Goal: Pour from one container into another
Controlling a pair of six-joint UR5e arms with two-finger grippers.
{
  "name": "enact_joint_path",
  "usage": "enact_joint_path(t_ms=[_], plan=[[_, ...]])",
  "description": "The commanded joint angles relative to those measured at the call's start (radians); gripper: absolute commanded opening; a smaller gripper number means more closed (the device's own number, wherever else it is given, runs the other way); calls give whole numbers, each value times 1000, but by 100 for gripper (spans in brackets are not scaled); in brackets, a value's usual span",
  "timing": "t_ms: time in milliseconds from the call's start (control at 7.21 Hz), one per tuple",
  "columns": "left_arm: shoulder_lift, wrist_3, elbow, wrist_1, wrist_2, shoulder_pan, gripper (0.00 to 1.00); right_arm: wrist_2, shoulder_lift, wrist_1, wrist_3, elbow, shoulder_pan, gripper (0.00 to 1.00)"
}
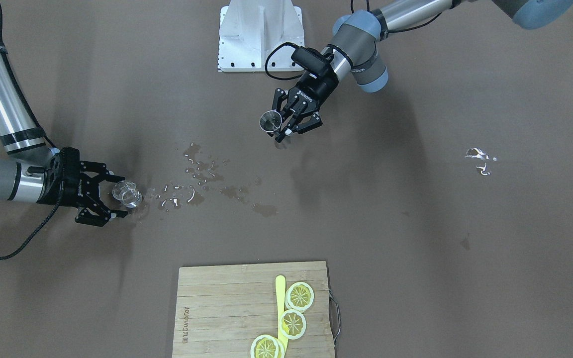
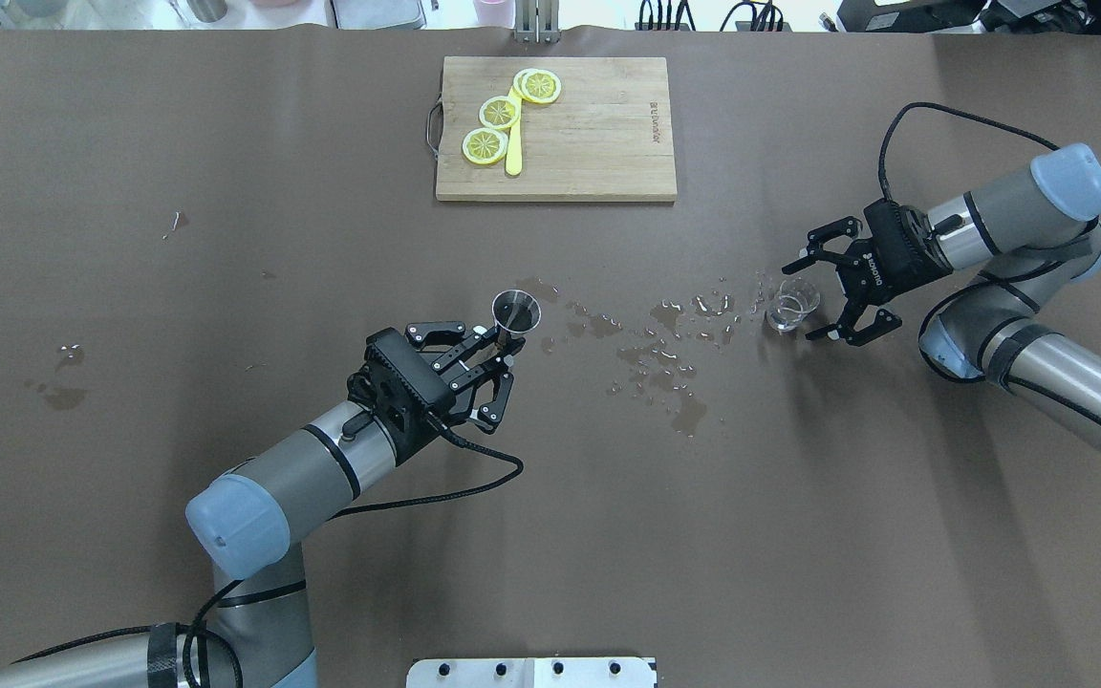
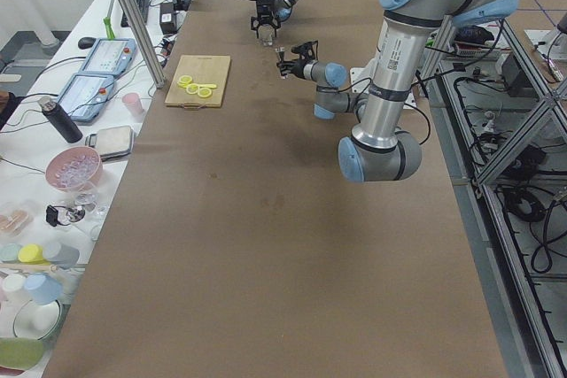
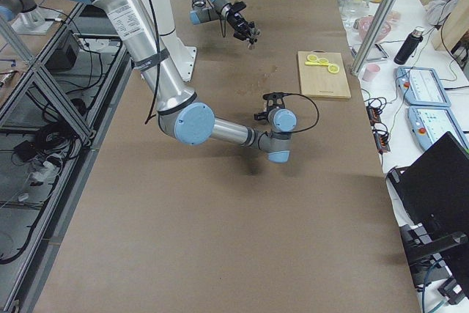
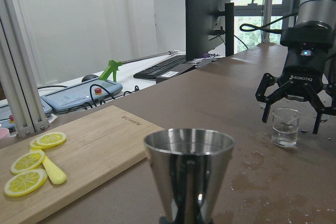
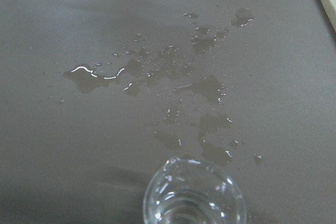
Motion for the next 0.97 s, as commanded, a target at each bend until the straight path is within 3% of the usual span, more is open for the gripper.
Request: enact_joint_path(t_ms=[0, 555, 832], plan=[[-49, 83, -2, -88, -28, -12, 0, -8, 6, 0, 11, 0, -5, 96], [-55, 97, 65, -113, -22, -35, 0, -18, 5, 0, 19, 0, -17, 87], [-119, 97, 131, -107, -19, -33, 0, -18, 0, 0, 19, -2, -17, 84]])
